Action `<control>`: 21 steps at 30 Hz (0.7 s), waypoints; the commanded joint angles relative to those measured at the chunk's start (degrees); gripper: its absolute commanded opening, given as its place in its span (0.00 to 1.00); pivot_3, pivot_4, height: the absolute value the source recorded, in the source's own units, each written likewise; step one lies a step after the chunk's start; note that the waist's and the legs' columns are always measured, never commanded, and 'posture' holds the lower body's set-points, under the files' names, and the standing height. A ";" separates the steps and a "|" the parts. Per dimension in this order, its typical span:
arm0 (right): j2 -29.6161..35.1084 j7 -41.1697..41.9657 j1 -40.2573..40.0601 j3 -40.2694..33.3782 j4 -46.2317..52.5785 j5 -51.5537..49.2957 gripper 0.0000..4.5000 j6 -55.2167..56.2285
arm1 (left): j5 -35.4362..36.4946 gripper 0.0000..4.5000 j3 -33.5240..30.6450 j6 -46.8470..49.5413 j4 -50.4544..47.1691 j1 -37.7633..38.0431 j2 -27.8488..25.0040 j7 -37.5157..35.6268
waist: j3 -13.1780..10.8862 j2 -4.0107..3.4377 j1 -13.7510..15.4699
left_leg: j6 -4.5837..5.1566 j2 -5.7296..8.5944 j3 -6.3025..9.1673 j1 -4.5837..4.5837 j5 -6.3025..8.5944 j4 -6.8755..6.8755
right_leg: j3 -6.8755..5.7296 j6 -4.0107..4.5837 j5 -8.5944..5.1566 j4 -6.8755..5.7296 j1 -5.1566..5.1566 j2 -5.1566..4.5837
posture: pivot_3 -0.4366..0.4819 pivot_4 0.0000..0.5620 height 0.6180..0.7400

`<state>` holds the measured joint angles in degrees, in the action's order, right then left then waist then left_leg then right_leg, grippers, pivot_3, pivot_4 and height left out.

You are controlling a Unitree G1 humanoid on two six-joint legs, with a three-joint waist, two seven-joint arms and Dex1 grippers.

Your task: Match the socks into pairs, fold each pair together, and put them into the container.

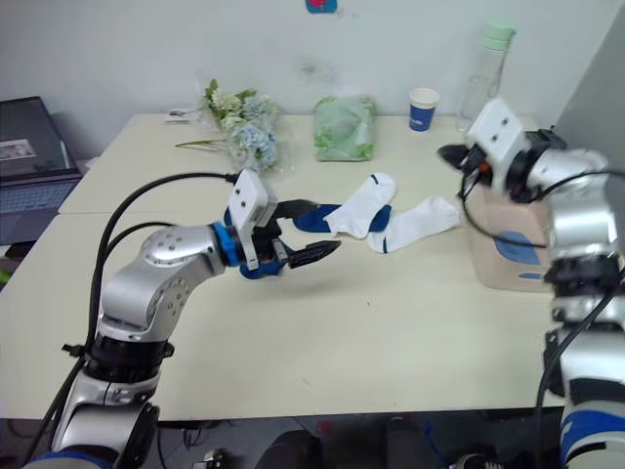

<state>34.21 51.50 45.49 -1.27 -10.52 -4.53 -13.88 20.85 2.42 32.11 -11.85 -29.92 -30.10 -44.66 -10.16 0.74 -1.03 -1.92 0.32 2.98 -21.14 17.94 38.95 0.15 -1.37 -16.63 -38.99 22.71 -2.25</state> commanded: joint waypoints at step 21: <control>-11.12 -24.93 -33.46 -3.41 36.98 -3.01 0.99 -14.08 | -5.68 1.00 -7.29 -20.27 3.24 18.43 10.86 16.62 | 0.13 0.00 0.61 | 0.29 0.07 -0.07 -0.47 0.01 0.15 | 0.07 -0.05 0.30 -0.09 0.52 0.12 | 0.48 0.27 1.00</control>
<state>22.49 27.20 11.07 -3.56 23.96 -6.79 -27.49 14.53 -3.75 13.28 -8.27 -10.02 -19.52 -28.79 -10.03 0.74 -0.41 -1.62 0.39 2.93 -21.61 17.95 39.10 0.19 -1.42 -16.32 -39.08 23.23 -2.13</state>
